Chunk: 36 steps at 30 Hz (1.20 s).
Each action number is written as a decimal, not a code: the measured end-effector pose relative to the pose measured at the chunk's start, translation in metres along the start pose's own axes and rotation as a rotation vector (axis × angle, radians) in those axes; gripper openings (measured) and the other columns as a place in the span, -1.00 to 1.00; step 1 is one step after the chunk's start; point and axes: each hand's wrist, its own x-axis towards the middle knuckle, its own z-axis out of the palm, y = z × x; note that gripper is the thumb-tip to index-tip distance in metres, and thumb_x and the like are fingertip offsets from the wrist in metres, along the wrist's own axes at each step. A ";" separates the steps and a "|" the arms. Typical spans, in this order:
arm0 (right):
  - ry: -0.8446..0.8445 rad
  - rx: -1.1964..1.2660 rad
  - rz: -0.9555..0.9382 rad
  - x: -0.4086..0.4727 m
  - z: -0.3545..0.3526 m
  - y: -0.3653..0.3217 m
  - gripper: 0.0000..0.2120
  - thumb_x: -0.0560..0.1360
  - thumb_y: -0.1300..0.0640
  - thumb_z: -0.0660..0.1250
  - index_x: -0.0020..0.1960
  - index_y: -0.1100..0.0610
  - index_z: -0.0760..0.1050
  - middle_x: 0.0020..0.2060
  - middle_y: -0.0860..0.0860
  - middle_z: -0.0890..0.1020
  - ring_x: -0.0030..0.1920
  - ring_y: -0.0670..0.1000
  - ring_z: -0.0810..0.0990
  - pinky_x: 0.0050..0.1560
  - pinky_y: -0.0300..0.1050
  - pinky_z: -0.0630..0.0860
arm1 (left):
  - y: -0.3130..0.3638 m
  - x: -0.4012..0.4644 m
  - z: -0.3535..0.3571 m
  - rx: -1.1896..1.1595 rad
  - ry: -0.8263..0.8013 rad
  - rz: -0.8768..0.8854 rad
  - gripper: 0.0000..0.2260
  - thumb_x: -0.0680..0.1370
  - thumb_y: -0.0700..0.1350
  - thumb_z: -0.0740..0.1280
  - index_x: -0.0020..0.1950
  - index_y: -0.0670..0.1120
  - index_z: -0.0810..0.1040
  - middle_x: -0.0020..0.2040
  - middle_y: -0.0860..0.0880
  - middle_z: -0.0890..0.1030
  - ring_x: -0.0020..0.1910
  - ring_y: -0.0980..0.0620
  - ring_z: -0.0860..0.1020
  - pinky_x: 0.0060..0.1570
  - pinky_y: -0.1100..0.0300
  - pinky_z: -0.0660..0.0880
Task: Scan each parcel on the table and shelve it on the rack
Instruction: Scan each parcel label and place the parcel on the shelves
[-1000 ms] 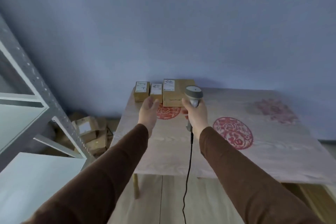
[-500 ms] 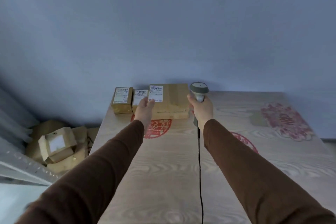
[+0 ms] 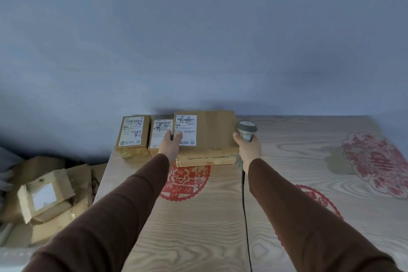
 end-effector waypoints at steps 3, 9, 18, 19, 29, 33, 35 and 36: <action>0.009 0.036 0.030 0.008 0.002 0.004 -0.72 0.53 0.06 0.49 0.17 0.16 0.58 -0.04 0.08 0.68 -0.04 0.13 0.61 0.00 0.05 0.54 | -0.003 0.009 0.005 0.007 0.009 -0.002 -0.43 0.73 0.08 0.17 0.67 -0.14 0.17 0.61 -0.14 0.32 0.57 -0.16 0.31 0.58 -0.12 0.23; -0.006 0.065 0.026 0.005 -0.012 -0.005 -0.73 0.53 0.11 0.49 0.20 0.09 0.55 0.10 0.07 0.67 0.18 0.17 0.63 0.28 0.24 0.56 | 0.003 -0.004 0.014 -0.047 0.060 0.019 -0.53 0.74 -0.04 0.17 0.65 -0.09 0.23 0.53 -0.13 0.43 0.49 -0.18 0.41 0.53 -0.13 0.31; -0.031 0.174 -0.130 -0.047 -0.117 -0.064 -0.80 0.53 0.15 0.48 0.12 0.11 0.55 0.07 0.12 0.68 0.14 0.19 0.66 0.25 0.27 0.57 | 0.063 -0.113 0.056 -0.264 0.054 0.218 -0.70 0.73 -0.09 0.18 0.48 0.08 0.35 0.38 -0.07 0.57 0.34 -0.15 0.55 0.42 -0.20 0.45; -0.036 0.182 -0.159 -0.057 -0.136 -0.071 -0.83 0.53 0.15 0.47 0.07 0.09 0.54 0.03 0.11 0.66 0.09 0.17 0.65 0.23 0.24 0.57 | 0.070 -0.134 0.063 -0.295 0.048 0.244 -0.71 0.73 -0.09 0.18 0.45 0.10 0.36 0.37 -0.07 0.57 0.35 -0.17 0.55 0.42 -0.23 0.44; -0.089 0.372 -0.413 -0.185 -0.339 -0.118 -0.82 0.56 0.19 0.45 0.04 -0.05 0.52 -0.05 -0.04 0.63 -0.08 -0.09 0.61 0.21 0.10 0.61 | 0.143 -0.363 0.140 -0.576 0.077 0.463 -0.63 0.77 0.01 0.01 0.50 0.04 0.45 0.32 -0.06 0.62 0.38 -0.09 0.54 0.47 -0.11 0.41; -0.098 0.486 -0.478 -0.222 -0.401 -0.138 -0.81 0.57 0.21 0.45 0.09 -0.02 0.53 -0.03 -0.03 0.63 -0.04 -0.08 0.64 0.29 0.06 0.60 | 0.173 -0.425 0.160 -0.630 0.028 0.559 -0.67 0.75 -0.02 0.12 0.44 -0.02 0.52 0.31 -0.08 0.66 0.29 -0.05 0.59 0.32 0.03 0.46; -0.098 0.538 -0.518 -0.239 -0.426 -0.150 -0.81 0.57 0.21 0.45 0.10 0.01 0.54 -0.02 -0.01 0.63 -0.04 -0.06 0.64 0.30 0.09 0.59 | 0.187 -0.450 0.164 -0.604 -0.033 0.594 -0.64 0.72 0.08 0.19 0.45 -0.02 0.53 0.32 -0.01 0.66 0.33 0.03 0.58 0.46 0.03 0.39; -0.106 0.564 -0.534 -0.246 -0.437 -0.156 -0.80 0.57 0.20 0.46 0.15 0.03 0.54 0.02 -0.01 0.64 0.01 -0.04 0.65 0.31 0.10 0.59 | 0.194 -0.461 0.163 -0.563 -0.073 0.601 -0.58 0.70 0.16 0.19 0.48 0.00 0.50 0.37 0.03 0.62 0.38 0.07 0.54 0.51 0.04 0.31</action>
